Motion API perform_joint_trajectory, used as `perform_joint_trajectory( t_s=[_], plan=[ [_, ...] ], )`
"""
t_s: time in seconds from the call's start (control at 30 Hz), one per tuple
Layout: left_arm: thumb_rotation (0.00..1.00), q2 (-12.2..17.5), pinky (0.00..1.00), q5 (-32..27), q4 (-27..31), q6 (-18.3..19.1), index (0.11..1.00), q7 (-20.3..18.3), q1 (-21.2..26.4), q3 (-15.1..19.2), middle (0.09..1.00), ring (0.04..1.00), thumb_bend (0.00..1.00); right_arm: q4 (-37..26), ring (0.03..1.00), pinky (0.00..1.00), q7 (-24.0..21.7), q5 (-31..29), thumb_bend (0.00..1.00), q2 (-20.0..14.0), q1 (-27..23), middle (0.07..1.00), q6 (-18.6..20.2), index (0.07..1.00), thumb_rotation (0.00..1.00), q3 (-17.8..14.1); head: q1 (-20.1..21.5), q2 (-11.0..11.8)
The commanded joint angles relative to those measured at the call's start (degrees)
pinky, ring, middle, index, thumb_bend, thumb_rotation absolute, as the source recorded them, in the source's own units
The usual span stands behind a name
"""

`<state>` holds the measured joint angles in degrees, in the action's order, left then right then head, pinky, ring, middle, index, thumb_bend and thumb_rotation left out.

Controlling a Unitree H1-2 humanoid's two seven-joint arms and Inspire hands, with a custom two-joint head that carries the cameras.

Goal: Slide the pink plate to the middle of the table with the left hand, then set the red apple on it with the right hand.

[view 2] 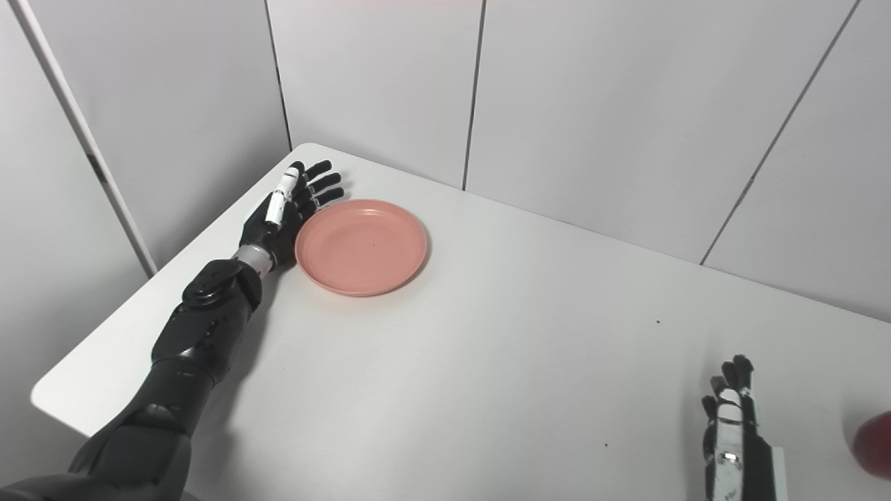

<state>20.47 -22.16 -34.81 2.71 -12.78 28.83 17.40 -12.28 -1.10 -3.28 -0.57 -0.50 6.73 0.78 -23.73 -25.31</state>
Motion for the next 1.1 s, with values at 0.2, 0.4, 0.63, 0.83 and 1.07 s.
perform_joint_trajectory(
  t_s=[0.2,0.4,0.63,0.83,1.07],
  plan=[
    [1.00,-1.3,0.84,0.3,3.6,2.9,0.845,0.6,-1.0,-0.8,0.863,0.859,0.32,-2.4,1.000,1.00,-0.1,-0.1,0.00,0.2,-0.8,1.000,0.3,1.000,1.00,0.0,0.5,-0.4],
    [1.00,-1.9,0.86,-0.3,4.9,4.5,0.855,0.7,-1.4,-0.7,0.869,0.871,0.32,-2.5,1.000,1.00,0.0,0.5,0.00,0.3,-0.6,1.000,0.1,1.000,1.00,0.2,1.0,-0.8],
    [1.00,-2.6,0.86,-0.1,3.5,3.5,0.853,-0.2,-1.2,-1.1,0.873,0.872,0.32,-2.0,1.000,1.00,0.2,0.7,0.00,0.5,-0.8,1.000,-0.2,1.000,1.00,0.2,2.0,-1.5],
    [1.00,-3.9,0.86,0.3,2.5,2.8,0.850,-0.5,-1.0,-1.9,0.868,0.868,0.32,-0.7,1.000,1.00,0.1,1.0,0.03,0.3,-0.7,1.000,-1.7,1.000,1.00,0.2,2.8,-1.9],
    [1.00,-5.6,0.87,0.4,-1.1,0.8,0.856,-1.6,-0.3,-3.0,0.868,0.871,0.31,0.5,1.000,1.00,0.3,1.1,0.05,0.4,-0.8,1.000,-2.9,1.000,1.00,0.0,3.7,-2.5]
  ],
)
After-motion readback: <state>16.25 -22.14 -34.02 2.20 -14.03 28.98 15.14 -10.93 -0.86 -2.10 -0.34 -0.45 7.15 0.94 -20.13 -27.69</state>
